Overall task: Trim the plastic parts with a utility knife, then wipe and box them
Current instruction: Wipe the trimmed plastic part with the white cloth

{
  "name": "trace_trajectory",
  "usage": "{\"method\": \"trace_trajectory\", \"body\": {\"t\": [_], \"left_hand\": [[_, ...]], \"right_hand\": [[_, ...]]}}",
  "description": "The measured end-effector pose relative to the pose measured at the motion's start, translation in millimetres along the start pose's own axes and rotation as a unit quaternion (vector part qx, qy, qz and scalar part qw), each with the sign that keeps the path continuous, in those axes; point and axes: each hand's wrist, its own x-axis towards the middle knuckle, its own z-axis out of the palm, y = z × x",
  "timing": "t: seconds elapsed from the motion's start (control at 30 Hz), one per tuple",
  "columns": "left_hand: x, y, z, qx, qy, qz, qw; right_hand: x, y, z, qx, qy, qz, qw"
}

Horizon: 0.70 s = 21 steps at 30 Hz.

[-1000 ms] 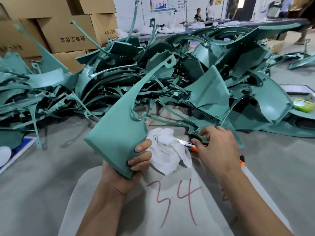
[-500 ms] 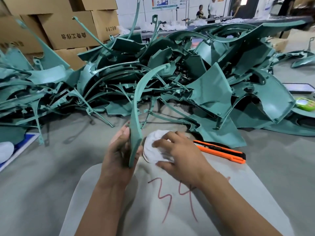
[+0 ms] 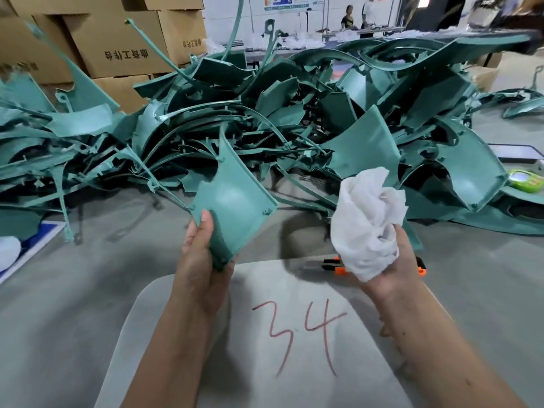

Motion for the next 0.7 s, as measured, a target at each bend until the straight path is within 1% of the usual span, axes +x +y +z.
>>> {"method": "trace_trajectory", "body": {"t": [0.03, 0.07, 0.1, 0.13, 0.2, 0.23, 0.3, 0.4, 0.43, 0.47, 0.53, 0.57, 0.6, 0.63, 0.7], "left_hand": [[-1.7, -3.2, 1.9, 0.018, -0.007, 0.001, 1.000], [-4.6, -7.1, 5.4, 0.040, -0.018, 0.007, 0.999], [-8.9, -11.3, 8.9, 0.058, -0.035, 0.012, 0.998], [-13.7, -15.7, 12.4, 0.070, -0.054, 0.012, 0.996], [-21.7, -23.0, 18.0, 0.073, -0.090, 0.008, 0.993], [-23.5, -24.9, 19.8, 0.069, -0.105, 0.011, 0.992], [-24.3, -25.2, 22.1, 0.074, -0.115, 0.030, 0.990], [-21.2, -18.4, 23.1, 0.114, -0.106, 0.071, 0.985], [-20.1, -16.0, 22.2, 0.136, -0.108, 0.084, 0.981], [-18.9, -14.2, 20.9, 0.160, -0.113, 0.095, 0.976], [-17.1, -11.9, 17.8, 0.193, -0.125, 0.103, 0.968], [-16.6, -11.1, 16.4, 0.199, -0.130, 0.100, 0.966], [-16.8, -11.0, 15.9, 0.204, -0.135, 0.096, 0.965], [-17.7, -11.4, 16.1, 0.209, -0.139, 0.096, 0.963], [-19.1, -14.8, 16.7, 0.214, -0.142, 0.107, 0.961]], "right_hand": [[-1.2, 0.7, 3.8, -0.036, 0.064, -0.088, 0.993], [7.7, -0.5, -1.9, -0.073, 0.139, -0.109, 0.982], [16.4, 4.0, -0.6, -0.045, 0.122, -0.111, 0.985], [14.8, 6.8, 1.0, -0.054, 0.110, -0.133, 0.984], [17.9, 11.1, 6.4, -0.117, 0.130, -0.135, 0.975], [18.2, 13.9, 7.8, -0.138, 0.172, -0.137, 0.966], [20.6, 19.1, 13.3, -0.169, 0.221, -0.169, 0.945], [21.8, 21.0, 8.1, -0.205, 0.257, -0.256, 0.909], [22.8, 19.3, 4.2, -0.208, 0.278, -0.270, 0.898], [22.9, 17.1, 3.0, -0.192, 0.297, -0.277, 0.893], [23.0, 13.3, -0.5, -0.086, 0.307, -0.250, 0.914], [24.2, 10.3, -3.9, -0.040, 0.316, -0.233, 0.919], [24.5, 7.8, -6.6, -0.030, 0.336, -0.229, 0.913], [25.2, 6.4, -9.2, -0.047, 0.356, -0.228, 0.905], [27.9, 9.1, -12.0, -0.111, 0.354, -0.208, 0.905]]}}
